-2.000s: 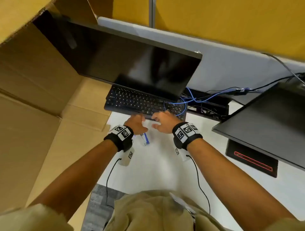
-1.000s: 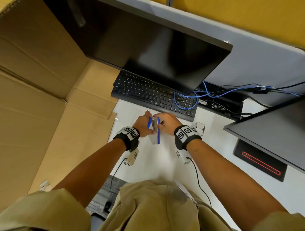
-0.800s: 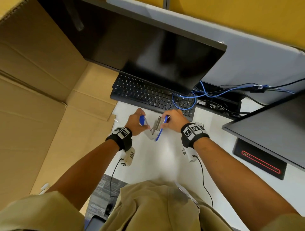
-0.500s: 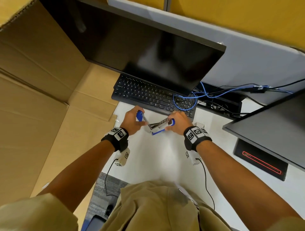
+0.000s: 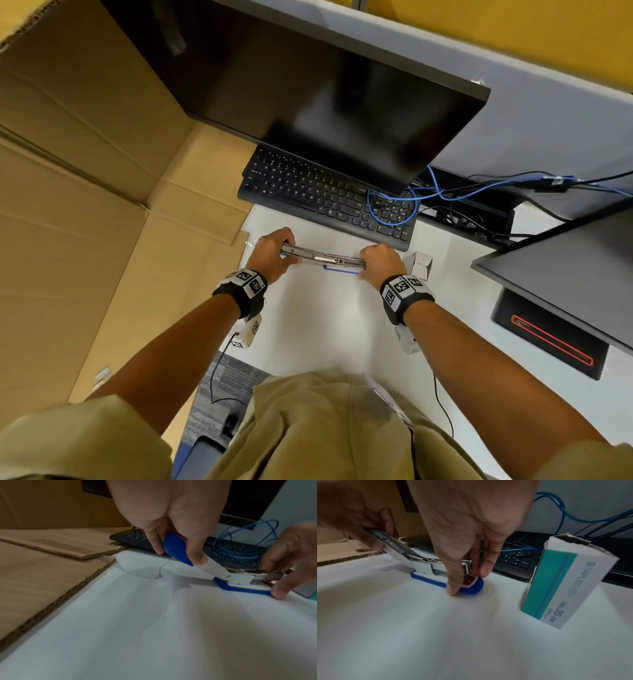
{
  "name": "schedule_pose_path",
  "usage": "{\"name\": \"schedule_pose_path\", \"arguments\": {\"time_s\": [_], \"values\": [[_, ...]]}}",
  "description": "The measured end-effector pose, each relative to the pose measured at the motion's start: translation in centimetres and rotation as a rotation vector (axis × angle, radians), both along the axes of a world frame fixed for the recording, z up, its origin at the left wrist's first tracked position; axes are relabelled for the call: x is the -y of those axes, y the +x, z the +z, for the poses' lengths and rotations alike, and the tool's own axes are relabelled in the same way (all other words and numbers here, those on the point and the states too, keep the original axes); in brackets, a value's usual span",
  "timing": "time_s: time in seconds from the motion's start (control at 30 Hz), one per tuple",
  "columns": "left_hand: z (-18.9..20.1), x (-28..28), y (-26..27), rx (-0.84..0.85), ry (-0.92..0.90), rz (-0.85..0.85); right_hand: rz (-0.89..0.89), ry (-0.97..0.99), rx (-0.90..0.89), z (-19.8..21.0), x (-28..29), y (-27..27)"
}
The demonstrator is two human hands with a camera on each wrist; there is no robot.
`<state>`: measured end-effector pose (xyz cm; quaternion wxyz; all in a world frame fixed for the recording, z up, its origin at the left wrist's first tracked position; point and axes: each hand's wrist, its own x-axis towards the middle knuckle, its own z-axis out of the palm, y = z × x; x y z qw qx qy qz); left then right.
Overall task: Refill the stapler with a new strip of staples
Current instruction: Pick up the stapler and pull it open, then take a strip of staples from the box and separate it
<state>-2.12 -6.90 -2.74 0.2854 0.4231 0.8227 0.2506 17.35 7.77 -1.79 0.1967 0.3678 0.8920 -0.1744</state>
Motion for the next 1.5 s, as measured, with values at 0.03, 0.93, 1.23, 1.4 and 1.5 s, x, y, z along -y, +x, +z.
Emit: {"name": "schedule_pose_path", "arguments": {"time_s": [0.03,0.93,1.23,1.4,1.5], "values": [[-0.2,0.0,0.1,-0.045,-0.026,-0.019,0.009,0.001,0.012,-0.1,0.1,0.0],[0.5,-8.8,11.2,-0.116,0.070,-0.546,-0.276,0.151,-0.330,2.1,-2.4,7.9],[-0.1,-12.3,14.7,-0.007,0.102,-0.607,-0.618,0.108,-0.237,1.5,-1.7,10.5],[-0.4,-12.3,14.7,0.006,0.105,-0.575,-0.576,-0.006,-0.341,0.7,-1.3,10.7],[-0.6,-12.0,14.6,0.051,0.087,-0.537,-0.577,-0.084,-0.421,0.7,-1.2,10.8]]}}
